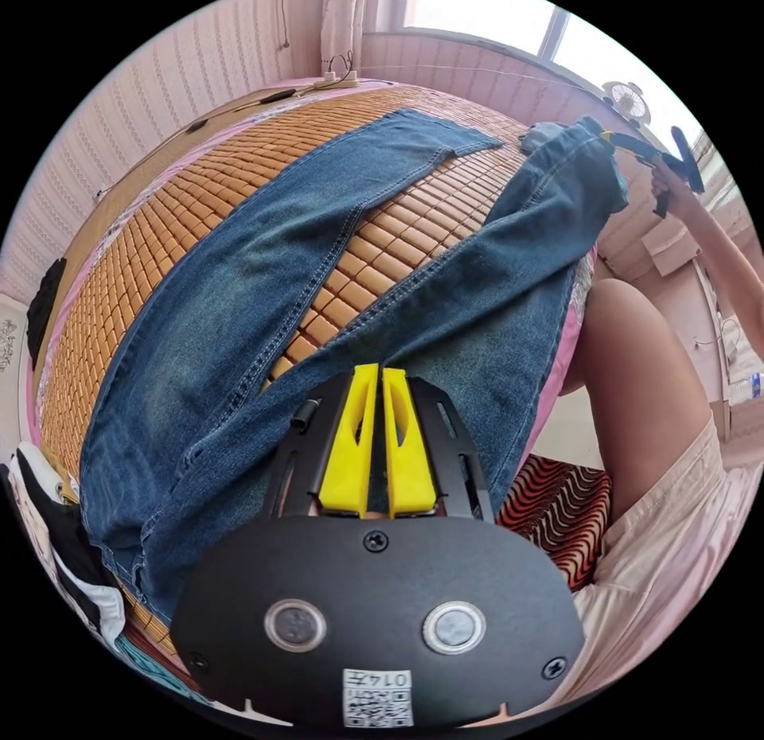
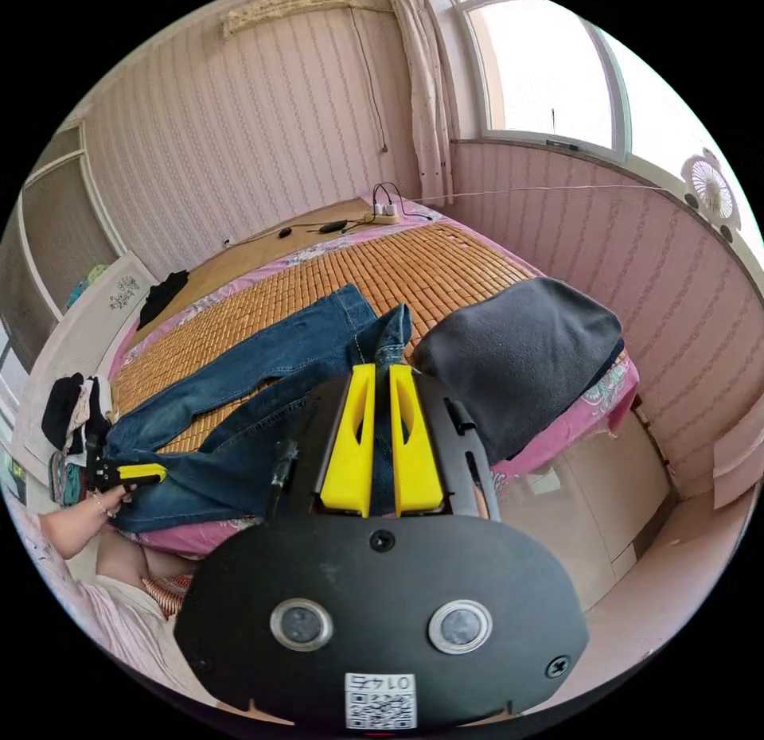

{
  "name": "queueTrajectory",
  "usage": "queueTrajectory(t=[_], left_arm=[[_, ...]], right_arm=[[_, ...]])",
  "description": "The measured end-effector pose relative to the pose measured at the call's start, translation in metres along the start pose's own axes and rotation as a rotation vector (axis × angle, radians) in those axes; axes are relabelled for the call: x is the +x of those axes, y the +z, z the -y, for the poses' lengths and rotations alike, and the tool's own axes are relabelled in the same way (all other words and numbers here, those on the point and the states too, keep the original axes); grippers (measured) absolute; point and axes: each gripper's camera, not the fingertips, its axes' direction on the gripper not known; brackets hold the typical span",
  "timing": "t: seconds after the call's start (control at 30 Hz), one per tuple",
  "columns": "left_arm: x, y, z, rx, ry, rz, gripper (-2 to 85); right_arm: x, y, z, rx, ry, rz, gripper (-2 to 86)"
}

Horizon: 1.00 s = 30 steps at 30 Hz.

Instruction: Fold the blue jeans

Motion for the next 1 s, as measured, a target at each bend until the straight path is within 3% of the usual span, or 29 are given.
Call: queueTrajectory(t=[0.13, 0.4, 0.53, 0.67, 0.73, 0.87, 1.0], left_arm=[[0.006, -0.009, -0.015, 0.038, 0.002, -0.001, -0.7], [0.014, -0.063, -0.045, 0.199, 0.017, -0.092, 4.1], [0.026, -0.086, -0.046, 0.248, 0.106, -0.095, 7.6], [0.053, -0.122, -0.042, 0.361, 0.34, -0.189, 11.2], [0.066, -0.134, -0.037, 0.395, 0.417, -0.151, 11.9], [0.089, -0.139, -0.019, 0.294, 0.558, -0.182, 7.5], [0.094, -0.16, -0.027, 0.268, 0.584, -0.201, 3.2]], right_arm=[[-0.002, -0.062, -0.032, 0.017, -0.028, 0.021, 2.6], [0.0, -0.099, -0.069, -0.023, 0.032, 0.028, 1.7], [-0.014, -0.123, -0.077, -0.039, 0.008, 0.008, 0.6], [-0.038, -0.19, -0.075, 0.116, -0.011, 0.137, 0.0], [-0.054, -0.223, -0.073, 0.189, -0.059, 0.16, -0.1], [-0.086, -0.274, -0.068, 0.281, -0.143, 0.171, -0.2], [-0.097, -0.272, -0.056, 0.236, -0.128, 0.079, -0.1]])
